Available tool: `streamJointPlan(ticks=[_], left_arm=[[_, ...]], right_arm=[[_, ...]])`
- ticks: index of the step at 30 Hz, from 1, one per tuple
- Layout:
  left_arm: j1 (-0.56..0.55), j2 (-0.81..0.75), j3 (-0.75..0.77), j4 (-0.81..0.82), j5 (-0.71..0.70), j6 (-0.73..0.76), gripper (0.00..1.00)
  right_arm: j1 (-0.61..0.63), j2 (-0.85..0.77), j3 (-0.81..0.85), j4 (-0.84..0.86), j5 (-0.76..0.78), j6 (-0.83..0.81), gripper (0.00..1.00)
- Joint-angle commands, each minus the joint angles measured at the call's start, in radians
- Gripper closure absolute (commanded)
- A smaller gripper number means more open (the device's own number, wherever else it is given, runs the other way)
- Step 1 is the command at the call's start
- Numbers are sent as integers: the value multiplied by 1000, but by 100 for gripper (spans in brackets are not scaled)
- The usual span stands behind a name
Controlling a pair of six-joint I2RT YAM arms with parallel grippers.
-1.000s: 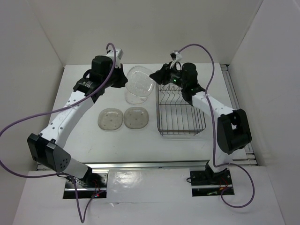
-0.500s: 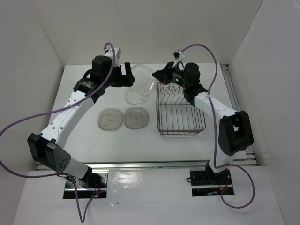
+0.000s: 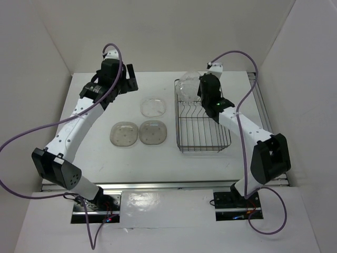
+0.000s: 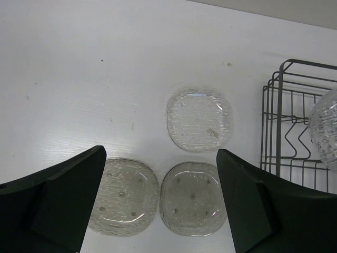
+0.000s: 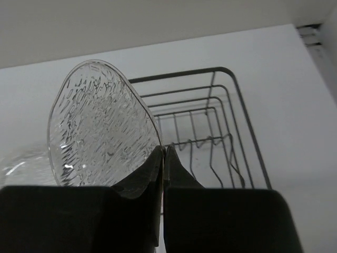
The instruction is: Load the plates into the dish rack
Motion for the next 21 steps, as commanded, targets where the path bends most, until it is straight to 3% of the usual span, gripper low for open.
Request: streamJointPlan(ticks=[1, 5, 11, 21], left_arm=[[3, 18, 34, -20, -55, -28, 0], [3, 38, 43, -39, -81, -28, 0], [3, 49, 43, -48, -91, -19, 0], [3, 78, 43, -48, -71, -19, 0]], right_arm=[[89, -9, 59, -78, 413, -70, 100], [193, 52, 105, -78, 615, -113, 100], [226, 106, 154, -89, 797, -142, 100], [208, 180, 197, -148, 791, -152, 100]])
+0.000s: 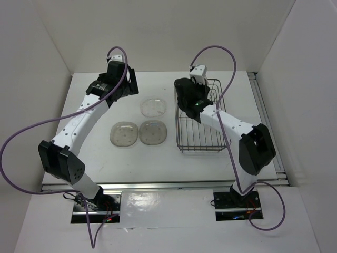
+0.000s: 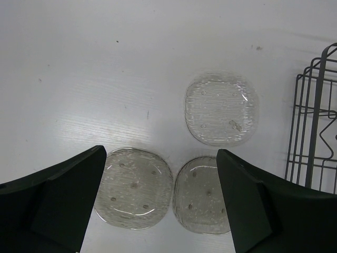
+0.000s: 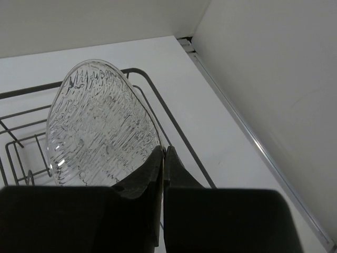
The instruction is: Load the plates into the dish rack
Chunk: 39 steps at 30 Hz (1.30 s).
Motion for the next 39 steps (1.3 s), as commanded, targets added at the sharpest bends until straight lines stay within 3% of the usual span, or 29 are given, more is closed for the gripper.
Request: streamJointPlan(ticks=[1, 20, 27, 28, 31, 32, 35, 37, 39], left_arm=[[0, 14, 37, 12, -8, -3, 0], [0, 24, 37, 12, 1, 6, 0], [0, 33, 27, 12, 12, 15, 0], [0, 33, 27, 12, 12, 15, 0], [0, 33, 27, 21, 12, 15, 0], [0, 33, 27, 21, 12, 15, 0], [0, 56, 18, 21, 23, 6, 0], [11, 77, 9, 33, 35, 6, 0], [23, 102, 9, 56, 92, -3, 0]], right_arm=[[-6, 36, 45, -16, 53, 0, 100], [17, 208, 129, -36, 38, -9, 100], [37, 251, 158, -36, 38, -19, 93], [37, 264, 168, -57, 38, -7, 88], [37, 274, 168, -57, 27, -6, 56], [46, 274, 168, -57, 27, -6, 51], [46, 252, 177, -57, 27, -6, 24], [46, 242, 177, -67, 18, -6, 11], [46, 231, 168, -67, 18, 21, 8]])
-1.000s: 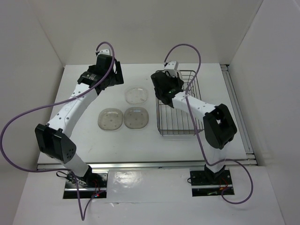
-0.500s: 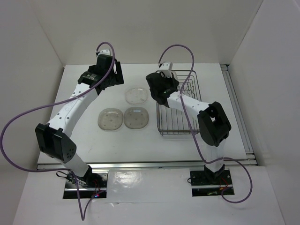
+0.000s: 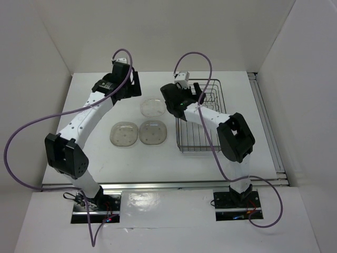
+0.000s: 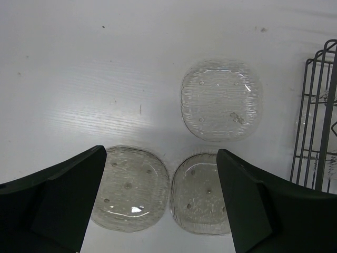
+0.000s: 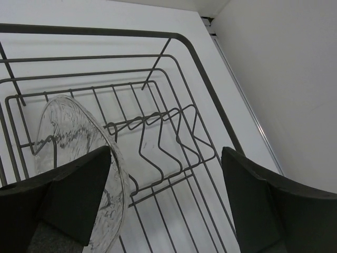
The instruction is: Load the plates into the dish rack
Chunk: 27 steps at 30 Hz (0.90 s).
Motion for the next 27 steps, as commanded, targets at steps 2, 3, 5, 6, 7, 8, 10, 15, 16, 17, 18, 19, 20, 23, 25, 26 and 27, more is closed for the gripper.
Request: streamJointPlan(ticks=[2, 3, 5, 6, 7, 8, 10, 15, 16, 17, 18, 19, 20, 23, 25, 26, 27], left_arm=[[44, 84, 9, 64, 98, -14, 0], [44, 102, 9, 64, 131, -14, 0], [44, 157, 9, 95, 161, -14, 0], [44, 173, 9, 107, 171, -14, 0], [44, 190, 9, 119, 171, -14, 0], [57, 210, 20, 119, 171, -14, 0], [81, 263, 20, 119, 217, -14, 0], [115, 337, 10, 164, 264, 2, 3], [115, 357, 10, 175, 264, 3, 3], [115, 366, 10, 175, 273, 3, 3], [115, 375, 10, 175, 273, 16, 3], [115, 386, 10, 175, 273, 16, 4], [115, 386, 10, 187, 285, 16, 4], [115, 414, 20, 187, 299, 16, 5], [115, 423, 20, 187, 299, 16, 6], [106, 432, 20, 187, 299, 16, 6], [106, 447, 29, 178, 299, 16, 7]], right_arm=[[8, -80, 38, -28, 30, 61, 2], [8, -92, 26, -28, 30, 61, 0], [8, -121, 15, -28, 21, 75, 0], [8, -131, 15, -28, 21, 75, 0], [8, -140, 6, -38, 7, 84, 0], [8, -157, 6, -67, -4, 93, 0], [8, -180, 6, -94, -48, 131, 0], [-1, -321, -120, -43, -215, 142, 0], [-1, -335, -135, -29, -246, 142, 0], [-1, -346, -146, -29, -255, 142, 0], [-1, -355, -146, -41, -255, 151, 0], [-1, -355, -146, -52, -255, 152, 0], [-1, -355, -146, -61, -255, 152, 0], [-1, -389, -196, -37, -264, 152, 0], [-1, -399, -209, -37, -274, 152, 0], [-1, -399, -209, -37, -274, 152, 0], [-1, -399, -209, -37, -274, 152, 0]])
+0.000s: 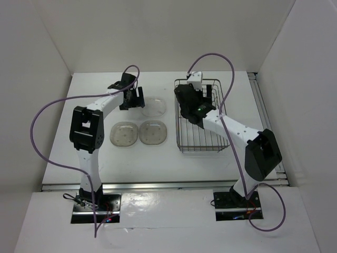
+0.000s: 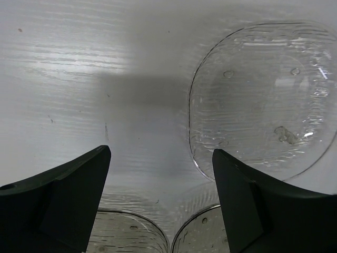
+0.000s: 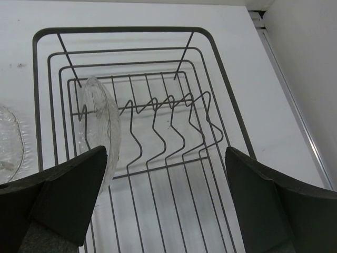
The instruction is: Load the plates into the dish rack
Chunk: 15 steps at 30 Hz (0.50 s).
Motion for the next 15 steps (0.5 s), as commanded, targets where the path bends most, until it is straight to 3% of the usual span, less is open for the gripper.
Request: streamJointPlan(ticks=[1, 9, 15], left_arm=[[-9, 41, 29, 17, 1, 14, 9], [-38, 128, 87, -37, -43, 3, 14], [-38, 162, 141, -89, -89, -6, 26]], right_arm=[[0, -52, -9, 27, -14, 16, 0], [9, -117, -84, 155, -202, -36, 0], [9, -147, -102, 165, -210, -36, 0]])
